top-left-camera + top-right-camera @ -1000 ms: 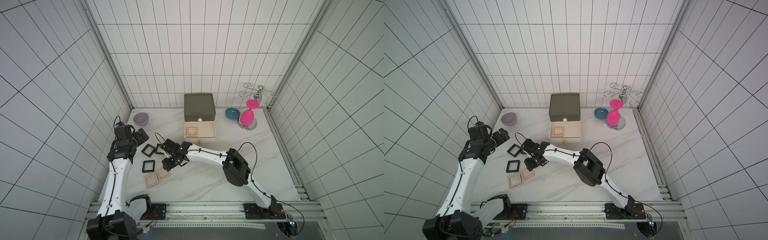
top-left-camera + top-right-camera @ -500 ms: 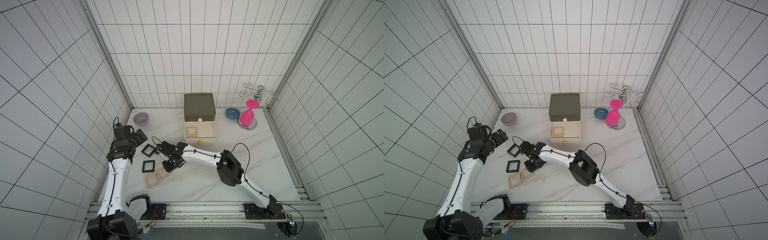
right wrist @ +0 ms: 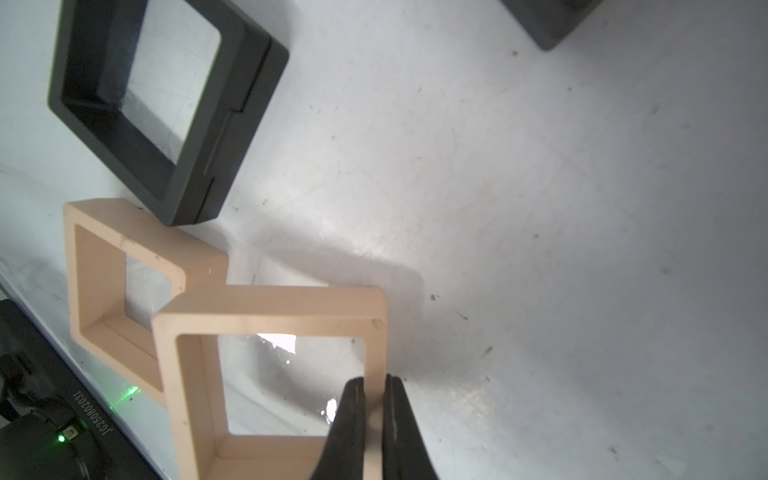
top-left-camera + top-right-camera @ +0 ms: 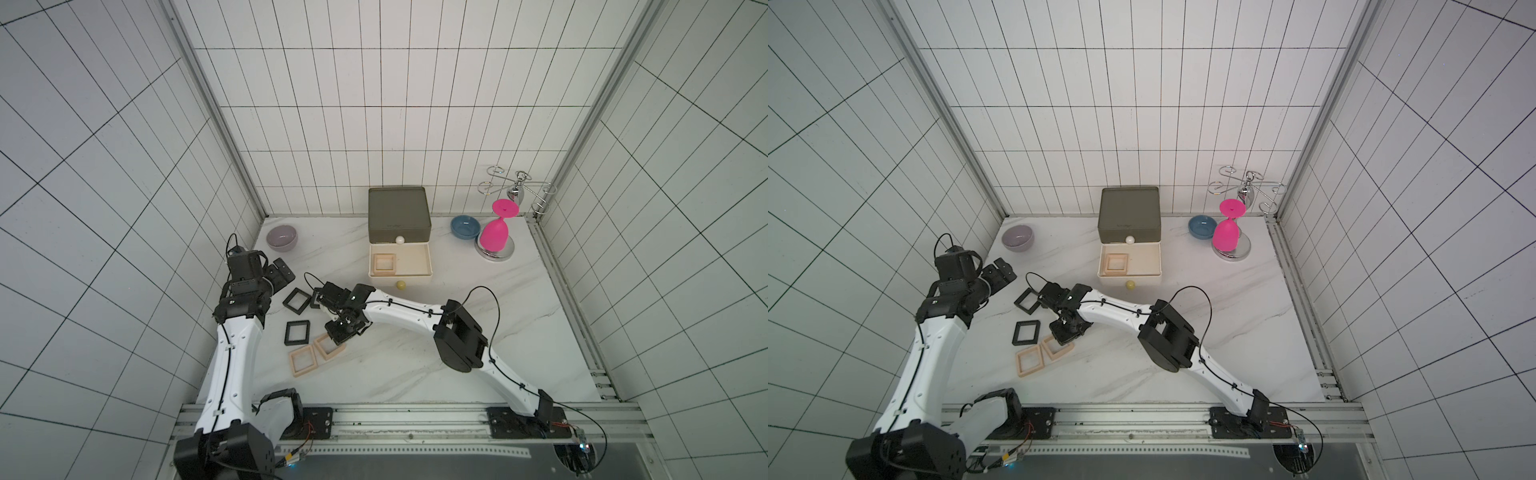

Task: Place the brooch boxes into the drawer by color
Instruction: Pick up the brooch box from the center of the board, then place the brooch box in the drawer.

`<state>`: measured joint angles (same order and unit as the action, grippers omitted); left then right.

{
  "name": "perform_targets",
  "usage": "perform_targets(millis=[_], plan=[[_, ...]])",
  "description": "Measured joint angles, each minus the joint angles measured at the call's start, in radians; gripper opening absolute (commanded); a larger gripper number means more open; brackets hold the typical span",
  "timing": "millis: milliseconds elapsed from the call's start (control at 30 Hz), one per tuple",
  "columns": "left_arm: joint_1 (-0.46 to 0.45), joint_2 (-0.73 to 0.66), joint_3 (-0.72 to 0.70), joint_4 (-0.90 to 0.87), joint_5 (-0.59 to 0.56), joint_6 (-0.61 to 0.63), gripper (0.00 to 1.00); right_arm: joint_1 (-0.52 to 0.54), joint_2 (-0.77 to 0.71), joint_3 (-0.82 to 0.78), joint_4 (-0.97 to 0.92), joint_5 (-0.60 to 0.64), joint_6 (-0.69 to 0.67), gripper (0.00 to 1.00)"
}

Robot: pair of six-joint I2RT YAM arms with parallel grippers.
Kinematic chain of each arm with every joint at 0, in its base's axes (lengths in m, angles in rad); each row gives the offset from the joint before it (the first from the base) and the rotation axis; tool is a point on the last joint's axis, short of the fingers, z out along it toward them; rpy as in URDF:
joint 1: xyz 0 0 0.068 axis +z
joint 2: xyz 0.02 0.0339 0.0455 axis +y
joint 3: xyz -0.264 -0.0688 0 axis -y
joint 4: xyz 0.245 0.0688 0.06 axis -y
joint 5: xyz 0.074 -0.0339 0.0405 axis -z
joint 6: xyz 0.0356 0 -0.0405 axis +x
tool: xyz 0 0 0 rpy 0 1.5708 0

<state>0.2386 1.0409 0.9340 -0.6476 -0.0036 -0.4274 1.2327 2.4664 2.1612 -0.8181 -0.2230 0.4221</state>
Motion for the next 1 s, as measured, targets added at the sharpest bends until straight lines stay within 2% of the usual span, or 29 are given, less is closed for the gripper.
perform_targets(millis=[133,333,600,800,1000], plan=[[0.000,0.000,0.000,0.000,0.000,-0.001,0.98,-0.008,-0.077,-0.109,0.067,0.000,0.018,0.02],[0.000,-0.001,0.000,0.000,0.000,-0.003,0.98,-0.049,-0.281,-0.209,0.135,0.003,0.035,0.02],[0.000,-0.002,0.000,0.000,0.006,-0.003,0.98,-0.219,-0.541,-0.241,0.180,0.035,0.044,0.00],[0.000,-0.002,0.000,0.000,0.018,-0.003,0.98,-0.349,-0.564,-0.220,0.082,0.125,0.038,0.00],[0.001,-0.002,0.000,0.000,0.024,-0.003,0.98,-0.433,-0.557,-0.220,-0.044,0.201,0.034,0.00]])
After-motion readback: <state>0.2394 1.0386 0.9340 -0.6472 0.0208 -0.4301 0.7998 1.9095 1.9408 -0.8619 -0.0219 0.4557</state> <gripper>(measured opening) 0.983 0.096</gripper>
